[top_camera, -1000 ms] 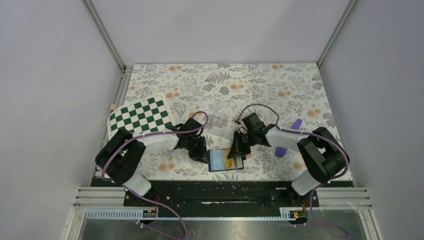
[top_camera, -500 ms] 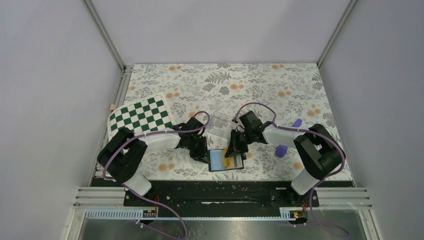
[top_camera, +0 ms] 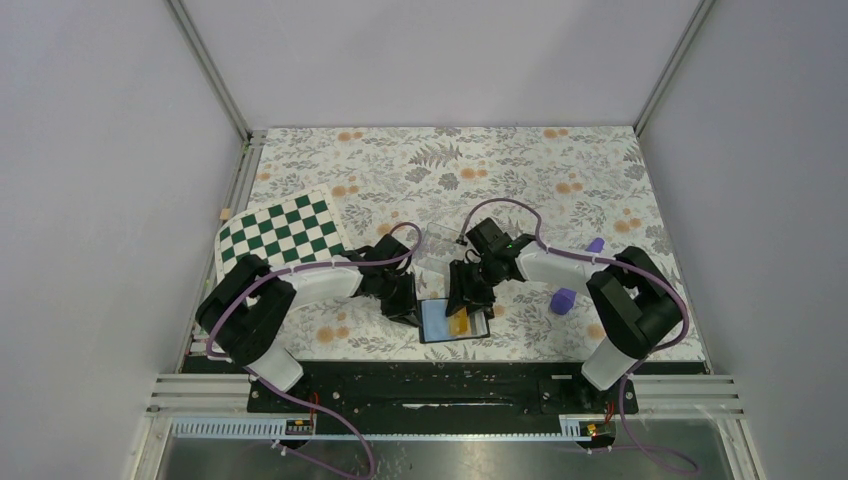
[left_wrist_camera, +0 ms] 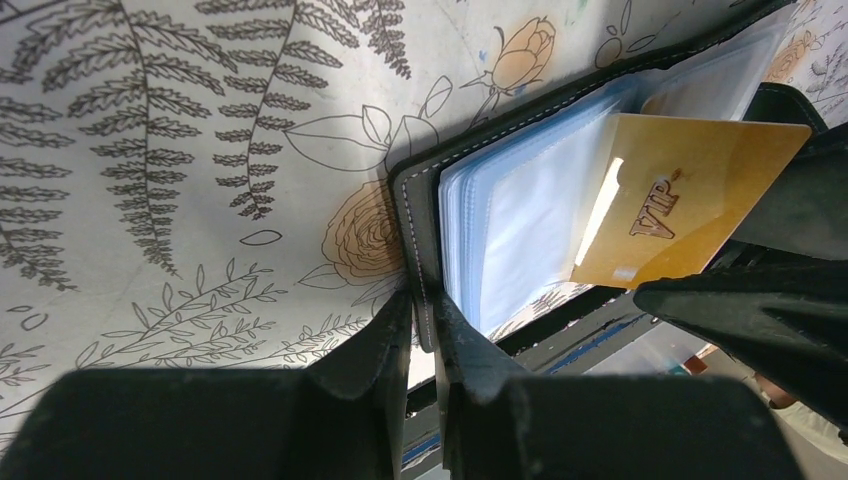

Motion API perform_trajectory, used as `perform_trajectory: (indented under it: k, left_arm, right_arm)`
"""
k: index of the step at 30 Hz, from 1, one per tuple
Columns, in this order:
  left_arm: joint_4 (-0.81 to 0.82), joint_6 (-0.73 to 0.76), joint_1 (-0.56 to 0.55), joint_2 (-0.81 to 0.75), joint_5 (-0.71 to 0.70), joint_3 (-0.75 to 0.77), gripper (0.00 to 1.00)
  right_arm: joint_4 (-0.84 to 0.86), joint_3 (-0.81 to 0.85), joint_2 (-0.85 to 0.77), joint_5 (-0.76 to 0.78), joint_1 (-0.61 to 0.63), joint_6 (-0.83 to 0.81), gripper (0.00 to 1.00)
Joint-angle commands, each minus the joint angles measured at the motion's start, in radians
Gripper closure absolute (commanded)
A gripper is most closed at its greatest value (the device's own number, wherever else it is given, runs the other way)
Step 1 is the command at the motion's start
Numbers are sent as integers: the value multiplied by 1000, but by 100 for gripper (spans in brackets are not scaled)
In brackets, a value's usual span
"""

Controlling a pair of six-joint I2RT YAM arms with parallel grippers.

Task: Put the credit cards into the card holder
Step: Insert the credit card into the card holder.

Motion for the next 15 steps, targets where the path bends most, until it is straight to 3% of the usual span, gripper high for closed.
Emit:
perform_trajectory:
  k: [1, 9, 15]
  left_arm:
    - [-4, 19, -9, 31, -60, 17, 85]
    - [-10, 20, -14, 39, -59, 31, 85]
    - [-17, 25, -22, 54, -57, 52, 85]
  right_arm:
    - [-143, 46, 38, 92, 31, -32, 49]
    - [-227, 64, 12, 181, 57, -41, 40]
    - [-242, 89, 36, 186, 63, -46, 39]
